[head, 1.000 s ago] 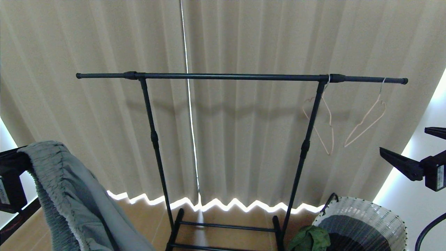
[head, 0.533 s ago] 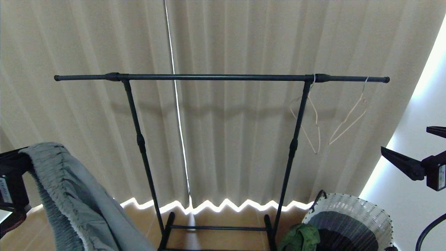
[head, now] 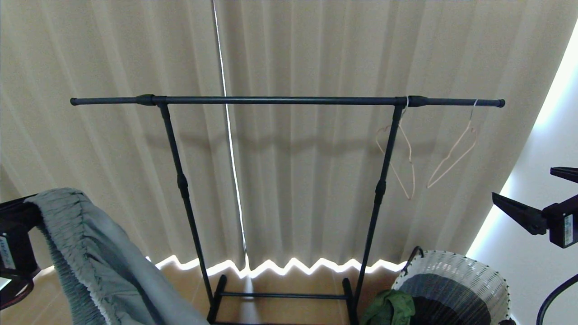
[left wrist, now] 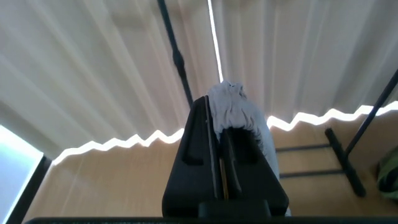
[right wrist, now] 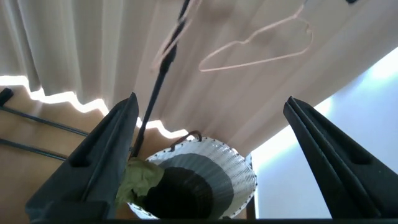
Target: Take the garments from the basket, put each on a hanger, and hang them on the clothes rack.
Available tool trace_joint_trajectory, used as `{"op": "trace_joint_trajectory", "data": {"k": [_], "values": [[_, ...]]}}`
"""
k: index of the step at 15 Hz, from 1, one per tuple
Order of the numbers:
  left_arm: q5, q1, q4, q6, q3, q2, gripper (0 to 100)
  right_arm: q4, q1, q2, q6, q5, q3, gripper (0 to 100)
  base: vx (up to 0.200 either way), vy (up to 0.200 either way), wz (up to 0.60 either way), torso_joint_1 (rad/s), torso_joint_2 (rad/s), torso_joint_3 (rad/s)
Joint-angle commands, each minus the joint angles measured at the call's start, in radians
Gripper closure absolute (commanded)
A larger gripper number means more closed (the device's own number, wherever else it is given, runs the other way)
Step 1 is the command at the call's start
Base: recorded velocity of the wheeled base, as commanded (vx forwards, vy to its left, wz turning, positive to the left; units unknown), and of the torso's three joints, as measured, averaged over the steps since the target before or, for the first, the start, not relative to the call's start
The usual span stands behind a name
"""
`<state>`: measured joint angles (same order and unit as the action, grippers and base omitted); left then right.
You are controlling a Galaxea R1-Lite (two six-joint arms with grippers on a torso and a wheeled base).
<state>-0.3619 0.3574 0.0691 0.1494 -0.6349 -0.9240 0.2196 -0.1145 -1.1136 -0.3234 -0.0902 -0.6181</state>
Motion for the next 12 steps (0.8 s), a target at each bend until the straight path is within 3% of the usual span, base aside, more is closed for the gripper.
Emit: {"op": "trace_joint_trajectory", "data": {"k": [1,9,12], "values": [[0.0,0.0,0.0,0.001,0.003,-0.002,100,0.001,0.001,-0.002,0.0,0.0,0.0,0,0.0,-0.2,0.0,-0.002,0.0,0.002],[0.0,0.0,0.0,-0.001,0.003,-0.002,100,0.001,-0.001,-0.002,0.0,0.0,0.003,0,0.0,-0.2,0.0,0.004,0.0,0.003],[0.003,0.002,0.003,-0.002,0.009,0.001,100,0.001,-0.001,-0.009,-0.002,0.001,0.0,0,0.0,0.0,0.0,0.0,0.0,0.0]]}}
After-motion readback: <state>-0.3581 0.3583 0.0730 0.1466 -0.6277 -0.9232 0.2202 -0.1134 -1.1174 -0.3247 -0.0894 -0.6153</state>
